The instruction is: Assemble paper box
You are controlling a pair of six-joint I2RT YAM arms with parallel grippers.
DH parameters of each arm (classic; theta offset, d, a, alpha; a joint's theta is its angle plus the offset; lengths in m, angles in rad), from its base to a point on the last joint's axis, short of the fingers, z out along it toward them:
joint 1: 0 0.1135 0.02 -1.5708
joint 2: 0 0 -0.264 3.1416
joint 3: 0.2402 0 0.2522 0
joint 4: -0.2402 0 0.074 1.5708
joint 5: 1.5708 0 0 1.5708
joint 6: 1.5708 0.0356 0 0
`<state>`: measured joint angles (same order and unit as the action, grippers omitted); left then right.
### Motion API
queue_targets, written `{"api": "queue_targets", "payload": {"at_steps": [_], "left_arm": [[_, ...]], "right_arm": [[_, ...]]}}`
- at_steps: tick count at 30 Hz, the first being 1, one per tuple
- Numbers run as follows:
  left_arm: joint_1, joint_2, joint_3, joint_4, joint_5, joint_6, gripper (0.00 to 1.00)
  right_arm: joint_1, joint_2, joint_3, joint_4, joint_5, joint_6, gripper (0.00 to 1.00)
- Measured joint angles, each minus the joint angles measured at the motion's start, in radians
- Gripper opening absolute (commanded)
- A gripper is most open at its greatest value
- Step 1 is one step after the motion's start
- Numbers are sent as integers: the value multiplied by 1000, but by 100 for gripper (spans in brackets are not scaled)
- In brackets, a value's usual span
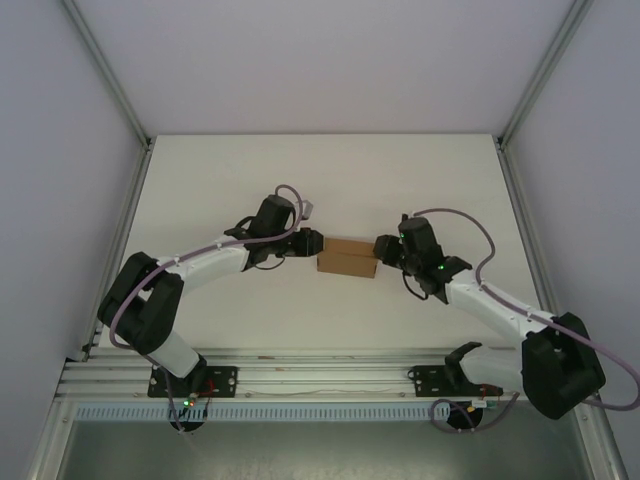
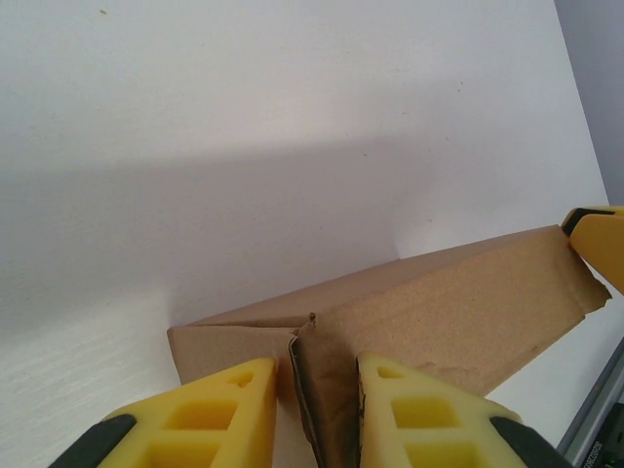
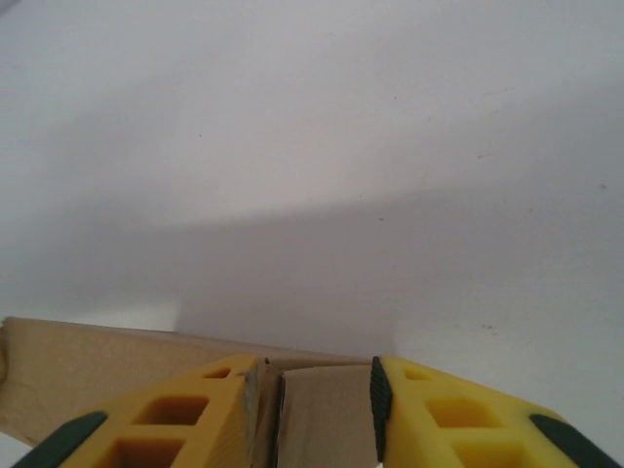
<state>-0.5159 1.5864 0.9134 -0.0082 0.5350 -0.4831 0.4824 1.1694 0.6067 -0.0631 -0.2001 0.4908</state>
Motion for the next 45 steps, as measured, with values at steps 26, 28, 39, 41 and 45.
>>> {"api": "queue_targets", "payload": {"at_steps": [26, 28, 39, 41, 45], "left_arm": [[21, -3, -45, 89, 3, -39, 24], [21, -7, -44, 85, -2, -32, 29], [21, -41, 184, -129, -150, 67, 100], [30, -84, 205, -141, -203, 84, 100], [102, -169, 190, -163, -285, 92, 100]], "right_arm": [[140, 38, -364, 779, 161, -412, 25], [140, 18, -337, 721, 168, -416, 28], [140, -142, 69, 183, 29, -527, 100], [118, -113, 139, 113, -49, -599, 100], [79, 51, 304, -108, -223, -831, 100]]}}
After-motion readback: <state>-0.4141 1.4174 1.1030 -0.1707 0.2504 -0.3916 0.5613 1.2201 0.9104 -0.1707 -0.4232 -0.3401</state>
